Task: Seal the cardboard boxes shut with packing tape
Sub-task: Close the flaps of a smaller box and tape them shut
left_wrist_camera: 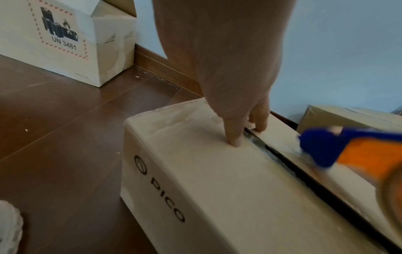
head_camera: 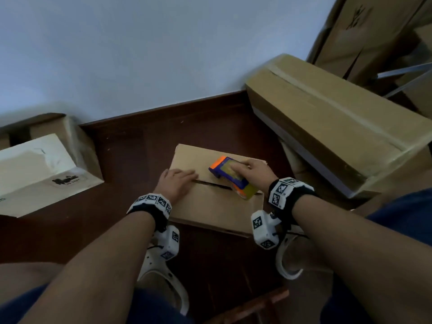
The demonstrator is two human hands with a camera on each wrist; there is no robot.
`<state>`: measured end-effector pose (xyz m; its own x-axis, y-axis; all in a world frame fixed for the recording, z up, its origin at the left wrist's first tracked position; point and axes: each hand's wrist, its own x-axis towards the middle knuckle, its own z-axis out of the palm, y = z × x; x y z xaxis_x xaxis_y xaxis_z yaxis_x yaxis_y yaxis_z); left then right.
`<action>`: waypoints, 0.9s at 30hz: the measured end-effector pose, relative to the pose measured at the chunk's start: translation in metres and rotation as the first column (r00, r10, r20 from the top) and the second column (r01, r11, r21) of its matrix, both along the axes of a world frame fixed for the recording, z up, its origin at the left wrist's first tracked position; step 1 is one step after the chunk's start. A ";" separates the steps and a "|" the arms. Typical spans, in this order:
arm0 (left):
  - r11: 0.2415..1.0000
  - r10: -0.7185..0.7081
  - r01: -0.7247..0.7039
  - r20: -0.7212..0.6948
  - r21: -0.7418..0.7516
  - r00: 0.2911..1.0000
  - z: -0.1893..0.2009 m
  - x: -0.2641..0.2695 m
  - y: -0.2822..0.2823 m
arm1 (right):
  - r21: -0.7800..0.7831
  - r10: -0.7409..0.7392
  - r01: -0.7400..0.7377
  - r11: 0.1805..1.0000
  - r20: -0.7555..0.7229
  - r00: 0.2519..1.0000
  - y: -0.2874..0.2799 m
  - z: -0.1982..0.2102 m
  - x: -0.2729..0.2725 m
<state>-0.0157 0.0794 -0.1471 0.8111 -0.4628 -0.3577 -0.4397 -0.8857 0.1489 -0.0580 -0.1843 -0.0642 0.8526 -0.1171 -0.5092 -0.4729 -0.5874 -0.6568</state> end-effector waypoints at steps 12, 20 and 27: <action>0.992 -0.058 0.061 -0.030 0.108 0.998 -0.008 -0.007 -0.001 | -0.229 0.338 -0.395 0.890 -0.252 0.907 0.015 -0.003 0.017; 0.986 -0.128 0.135 -0.076 0.093 0.989 -0.005 -0.010 0.004 | -0.083 0.238 -0.267 0.960 -0.263 0.935 0.006 0.029 0.039; 0.969 -0.133 0.158 -0.141 0.189 0.981 -0.002 -0.012 -0.008 | 0.286 -0.048 0.060 0.956 -0.051 0.998 -0.006 0.058 0.053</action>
<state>-0.0278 0.0709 -0.1491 0.6826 -0.4815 -0.5497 -0.5549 -0.8310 0.0389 -0.0046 -0.1900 -0.0065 0.8254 -0.0059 -0.5645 -0.5304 -0.3502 -0.7720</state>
